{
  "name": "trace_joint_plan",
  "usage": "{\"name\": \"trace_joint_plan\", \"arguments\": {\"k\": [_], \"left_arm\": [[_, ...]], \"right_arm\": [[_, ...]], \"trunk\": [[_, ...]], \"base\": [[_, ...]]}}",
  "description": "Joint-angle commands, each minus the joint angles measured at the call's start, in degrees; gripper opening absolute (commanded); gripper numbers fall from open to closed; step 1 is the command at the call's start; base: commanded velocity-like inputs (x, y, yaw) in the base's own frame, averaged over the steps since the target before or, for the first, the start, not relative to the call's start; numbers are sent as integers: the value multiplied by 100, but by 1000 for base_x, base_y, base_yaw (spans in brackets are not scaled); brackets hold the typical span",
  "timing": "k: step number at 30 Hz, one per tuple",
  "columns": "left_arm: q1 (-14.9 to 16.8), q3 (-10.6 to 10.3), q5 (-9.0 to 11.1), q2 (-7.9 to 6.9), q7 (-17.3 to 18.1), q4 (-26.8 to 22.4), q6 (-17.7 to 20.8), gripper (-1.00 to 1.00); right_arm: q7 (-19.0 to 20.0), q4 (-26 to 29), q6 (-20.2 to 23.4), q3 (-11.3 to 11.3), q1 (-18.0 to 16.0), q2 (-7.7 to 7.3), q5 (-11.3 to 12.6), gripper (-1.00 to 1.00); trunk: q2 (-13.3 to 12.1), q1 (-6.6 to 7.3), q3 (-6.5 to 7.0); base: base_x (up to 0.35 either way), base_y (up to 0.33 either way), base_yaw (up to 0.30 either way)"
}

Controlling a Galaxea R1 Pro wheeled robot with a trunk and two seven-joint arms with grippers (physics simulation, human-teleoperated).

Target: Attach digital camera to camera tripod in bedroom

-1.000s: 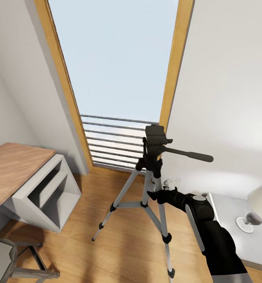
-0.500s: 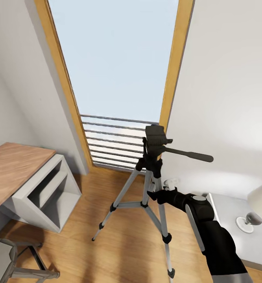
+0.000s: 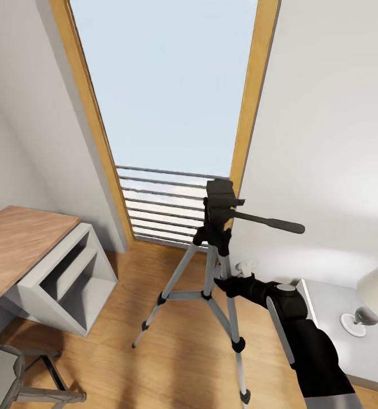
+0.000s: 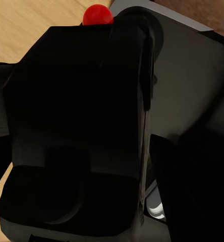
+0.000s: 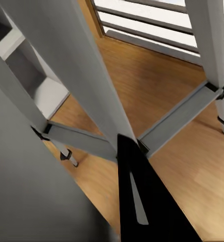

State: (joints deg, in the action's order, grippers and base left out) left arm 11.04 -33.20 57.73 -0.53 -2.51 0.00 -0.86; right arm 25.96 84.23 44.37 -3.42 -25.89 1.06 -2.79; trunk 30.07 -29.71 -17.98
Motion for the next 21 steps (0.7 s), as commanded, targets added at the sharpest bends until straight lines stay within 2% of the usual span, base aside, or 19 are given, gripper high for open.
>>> {"name": "trace_joint_plan", "arguments": {"k": [1,21], "left_arm": [[3,-47,28,0,-13,0,-9,-100],[3,-47,28,0,-13,0,-10,-100]], "right_arm": [[23,-8,4,8,-4,-1,-109,-100],[23,-186,-4,8,-4,-18,-150,-100]], "trunk": [[7,-2,-8],[7,-2,-8]], "base": [[0,0,0],[0,0,0]]}}
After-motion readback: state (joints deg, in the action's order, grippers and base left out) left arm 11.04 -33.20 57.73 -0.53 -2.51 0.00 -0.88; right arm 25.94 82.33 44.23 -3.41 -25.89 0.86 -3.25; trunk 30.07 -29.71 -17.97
